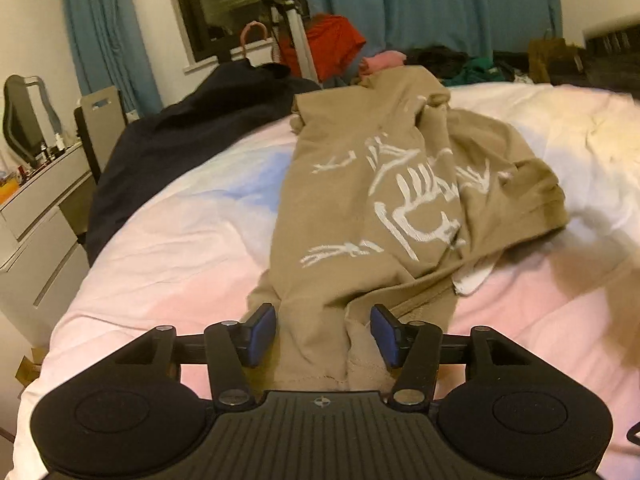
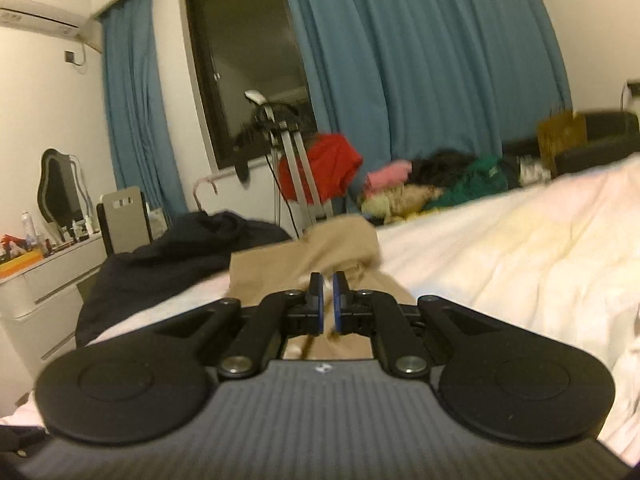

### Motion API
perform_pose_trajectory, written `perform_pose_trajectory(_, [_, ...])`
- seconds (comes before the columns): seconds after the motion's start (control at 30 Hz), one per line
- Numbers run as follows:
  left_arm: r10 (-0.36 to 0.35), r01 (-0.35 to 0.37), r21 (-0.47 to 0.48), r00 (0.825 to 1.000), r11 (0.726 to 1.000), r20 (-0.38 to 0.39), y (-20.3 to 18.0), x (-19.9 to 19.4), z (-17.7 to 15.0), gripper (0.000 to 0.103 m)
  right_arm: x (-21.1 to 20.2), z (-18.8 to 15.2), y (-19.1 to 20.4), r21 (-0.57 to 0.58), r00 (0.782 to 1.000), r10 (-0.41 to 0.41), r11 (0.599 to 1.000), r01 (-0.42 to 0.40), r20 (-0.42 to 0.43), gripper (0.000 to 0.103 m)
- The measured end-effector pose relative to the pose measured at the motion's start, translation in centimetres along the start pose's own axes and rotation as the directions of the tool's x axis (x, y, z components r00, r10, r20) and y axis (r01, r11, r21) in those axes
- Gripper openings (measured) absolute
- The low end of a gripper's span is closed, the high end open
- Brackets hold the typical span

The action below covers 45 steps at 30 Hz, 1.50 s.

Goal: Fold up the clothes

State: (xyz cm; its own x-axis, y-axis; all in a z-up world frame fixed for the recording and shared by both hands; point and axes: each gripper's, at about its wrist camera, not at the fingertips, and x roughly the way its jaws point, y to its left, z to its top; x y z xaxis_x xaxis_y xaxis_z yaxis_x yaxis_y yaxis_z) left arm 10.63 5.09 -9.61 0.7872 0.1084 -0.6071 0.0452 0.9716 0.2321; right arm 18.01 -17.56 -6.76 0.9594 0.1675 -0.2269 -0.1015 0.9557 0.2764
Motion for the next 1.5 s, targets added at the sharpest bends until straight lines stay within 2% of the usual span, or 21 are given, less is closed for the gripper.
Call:
perform_pose_trajectory(0.07, [0.008,-0.007,-0.026,1.000,1.000,0.022,0.6,-0.8,0.2,0.057,0.4,-0.3,-0.8,-0.004,0.998,0.001,1.000,-0.001,-0.061,0.010])
perform_pose_trajectory(0.13, [0.005,-0.002,-0.062,0.998,0.998,0.060,1.3,-2.1,0.4,0.058,0.7,-0.8,-1.4,-0.035,0.991,-0.017,0.999,0.012,-0.134,0.016])
perform_pose_trajectory(0.17, [-0.001,0.008,-0.085,0.997,0.996,0.079,1.8,-2.9,0.4,0.058,0.9,-1.0,-1.6,-0.054,0.985,-0.034,0.998,0.025,-0.171,0.038])
perform_pose_trajectory(0.2, [-0.011,0.020,-0.099,0.996,0.995,0.083,2.1,-3.4,0.4,0.058,0.9,-1.2,-1.8,-0.067,0.978,-0.054,0.997,0.041,-0.200,0.070])
perform_pose_trajectory(0.23, [-0.021,0.031,-0.113,0.996,0.993,0.088,2.4,-3.9,0.3,0.058,0.9,-1.4,-1.9,-0.072,0.973,-0.069,0.996,0.054,-0.221,0.084])
perform_pose_trajectory(0.27, [-0.031,0.043,-0.127,0.995,0.991,0.093,2.7,-4.4,0.3,0.058,0.8,-1.6,-1.9,-0.083,0.967,-0.077,0.995,0.059,-0.244,0.091])
perform_pose_trajectory(0.4, [-0.058,0.068,-0.103,0.994,0.992,0.097,2.4,-4.5,0.2,0.055,0.5,-2.8,-1.2,-0.172,0.932,-0.091,0.985,0.031,-0.351,0.089])
perform_pose_trajectory(0.47, [-0.069,0.077,-0.079,0.993,0.994,0.096,1.9,-4.3,0.1,0.048,1.2,-4.2,-0.1,-0.280,0.908,-0.108,0.960,-0.010,-0.404,0.089])
perform_pose_trajectory(0.57, [-0.087,0.091,-0.042,0.992,0.995,0.095,1.2,-3.9,0.0,0.042,2.7,-6.0,1.1,-0.375,0.895,-0.143,0.927,-0.029,-0.421,0.088])
perform_pose_trajectory(0.63, [-0.098,0.100,-0.017,0.991,0.995,0.093,0.8,-3.7,0.0,0.038,3.5,-6.6,1.1,-0.360,0.907,-0.151,0.933,0.000,-0.393,0.088])
perform_pose_trajectory(0.77, [-0.120,0.118,0.032,0.989,0.993,0.089,-0.1,-3.2,-0.1,0.035,4.1,-6.0,-0.2,-0.217,0.953,-0.135,0.973,0.076,-0.272,0.088])
perform_pose_trajectory(0.9, [-0.143,0.136,0.073,0.984,0.988,0.102,-1.0,-2.9,-0.1,0.035,3.5,-4.6,-1.7,-0.066,0.982,-0.110,0.993,0.101,-0.154,0.088])
perform_pose_trajectory(0.97, [-0.152,0.141,0.107,0.983,0.984,0.104,-1.8,-2.6,-0.1,0.035,3.2,-4.2,-2.2,-0.018,0.987,-0.096,0.995,0.094,-0.126,0.088])
perform_pose_trajectory(1.1, [-0.148,0.127,0.204,0.985,0.971,0.089,-3.6,-1.9,-0.4,0.035,3.4,-4.1,-2.7,0.018,0.986,-0.098,0.995,0.101,-0.134,0.088])
perform_pose_trajectory(1.17, [-0.118,0.097,0.254,0.991,0.962,0.069,-4.3,-1.2,-0.9,0.035,3.5,-4.0,-2.9,0.031,0.986,-0.097,0.994,0.102,-0.136,0.088])
perform_pose_trajectory(1.2, [-0.102,0.082,0.278,0.993,0.957,0.059,-4.7,-0.9,-1.1,0.029,3.4,-4.0,-3.0,0.041,0.986,-0.095,0.994,0.101,-0.136,0.088])
perform_pose_trajectory(1.23, [-0.085,0.065,0.288,0.995,0.955,0.057,-4.8,-0.7,-1.1,0.012,3.4,-4.0,-3.1,0.050,0.987,-0.094,0.994,0.101,-0.134,0.088])
perform_pose_trajectory(1.27, [-0.056,0.032,0.285,0.995,0.958,0.077,-4.6,-0.7,-1.1,0.005,3.2,-4.0,-3.2,0.056,0.987,-0.093,0.993,0.101,-0.130,0.088])
perform_pose_trajectory(1.33, [0.006,-0.047,0.259,0.988,0.965,0.156,-4.1,-1.3,-1.0,0.004,2.9,-3.9,-3.2,0.068,0.988,-0.092,0.993,0.101,-0.123,0.088])
perform_pose_trajectory(1.43, [0.070,-0.118,0.146,0.952,0.982,0.300,-2.4,-3.2,0.0,0.004,2.8,-4.0,-3.0,0.052,0.988,-0.084,0.994,0.091,-0.126,0.088])
perform_pose_trajectory(1.5, [0.076,-0.110,0.080,0.935,0.991,0.345,-1.5,-4.3,0.4,0.004,2.9,-4.2,-2.2,0.005,0.988,-0.076,0.997,0.077,-0.134,0.088])
